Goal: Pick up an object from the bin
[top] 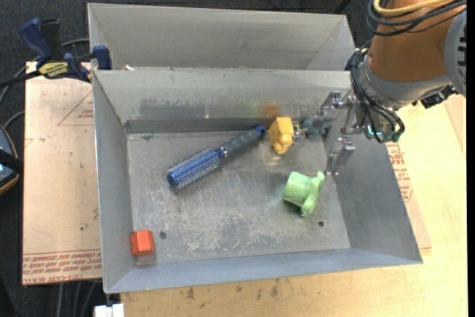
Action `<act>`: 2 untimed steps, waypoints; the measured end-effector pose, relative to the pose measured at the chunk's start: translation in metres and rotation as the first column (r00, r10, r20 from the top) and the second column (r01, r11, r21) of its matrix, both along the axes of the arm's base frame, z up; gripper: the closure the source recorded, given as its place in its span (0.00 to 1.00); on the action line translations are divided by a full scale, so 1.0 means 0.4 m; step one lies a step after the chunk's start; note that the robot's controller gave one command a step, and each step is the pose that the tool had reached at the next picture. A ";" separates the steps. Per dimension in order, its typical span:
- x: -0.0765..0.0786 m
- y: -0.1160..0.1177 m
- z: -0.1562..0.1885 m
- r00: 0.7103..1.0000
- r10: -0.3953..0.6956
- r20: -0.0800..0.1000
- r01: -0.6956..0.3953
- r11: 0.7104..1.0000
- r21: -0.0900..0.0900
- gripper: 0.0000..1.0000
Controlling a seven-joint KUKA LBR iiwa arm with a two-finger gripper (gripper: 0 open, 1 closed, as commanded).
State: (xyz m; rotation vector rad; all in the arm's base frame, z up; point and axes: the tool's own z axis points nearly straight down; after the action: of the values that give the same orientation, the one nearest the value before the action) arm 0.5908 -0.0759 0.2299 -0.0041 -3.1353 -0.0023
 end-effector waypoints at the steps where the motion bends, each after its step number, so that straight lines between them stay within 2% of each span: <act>1: -0.047 -0.049 -0.350 0.977 0.215 0.000 -0.215 0.977 0.002 0.00; 2: 0.026 -0.027 -0.388 0.859 0.512 0.009 -0.512 0.859 -0.004 0.00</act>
Offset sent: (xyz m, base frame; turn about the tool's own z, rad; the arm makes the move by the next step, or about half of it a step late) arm -0.0170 -0.0202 -0.1357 -0.2197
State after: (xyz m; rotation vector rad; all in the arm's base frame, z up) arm 0.6012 -0.0869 0.0747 0.8311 -3.0328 0.0022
